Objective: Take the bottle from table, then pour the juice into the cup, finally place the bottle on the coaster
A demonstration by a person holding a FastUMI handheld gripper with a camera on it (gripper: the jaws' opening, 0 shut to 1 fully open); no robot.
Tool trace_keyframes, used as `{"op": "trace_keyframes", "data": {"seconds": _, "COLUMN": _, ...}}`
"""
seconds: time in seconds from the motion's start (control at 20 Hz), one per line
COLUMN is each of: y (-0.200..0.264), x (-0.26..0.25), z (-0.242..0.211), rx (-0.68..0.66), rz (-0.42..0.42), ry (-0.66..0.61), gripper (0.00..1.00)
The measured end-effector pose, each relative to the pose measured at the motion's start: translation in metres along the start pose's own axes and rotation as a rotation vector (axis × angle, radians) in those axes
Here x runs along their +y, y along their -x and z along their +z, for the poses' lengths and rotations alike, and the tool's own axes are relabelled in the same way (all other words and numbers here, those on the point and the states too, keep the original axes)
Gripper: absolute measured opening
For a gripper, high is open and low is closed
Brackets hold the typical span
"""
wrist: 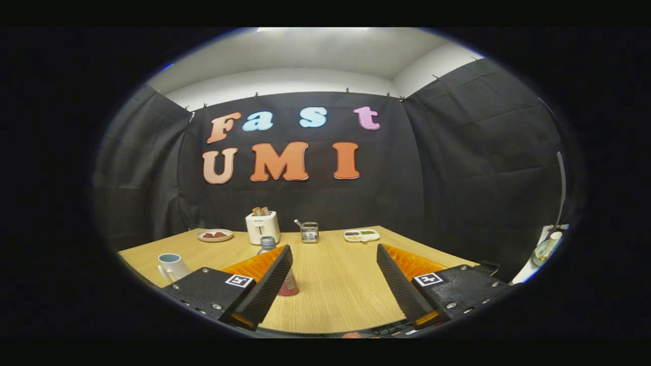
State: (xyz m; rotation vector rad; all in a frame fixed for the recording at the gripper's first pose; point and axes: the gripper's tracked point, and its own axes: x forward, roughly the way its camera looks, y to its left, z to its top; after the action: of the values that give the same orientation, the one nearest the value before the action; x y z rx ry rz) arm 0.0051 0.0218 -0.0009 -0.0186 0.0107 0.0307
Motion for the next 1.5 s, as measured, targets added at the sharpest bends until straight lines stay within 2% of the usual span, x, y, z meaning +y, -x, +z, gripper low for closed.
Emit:
{"op": "trace_keyframes", "data": {"seconds": 0.85, "y": -0.02, "x": 0.071, "z": -0.036, "rx": 0.082, "rz": 0.143, "ry": 0.032, "gripper": 0.99}}
{"op": "trace_keyframes", "data": {"seconds": 1.2, "y": -0.044, "x": 0.094, "z": -0.076, "rx": 0.16, "rz": 0.178, "ry": 0.029, "gripper": 0.99}}
{"op": "trace_keyframes", "data": {"seconds": 1.5, "y": -0.065, "x": 0.101, "z": -0.112, "rx": 0.228, "rz": 0.174, "ry": 0.055, "gripper": 0.99}}
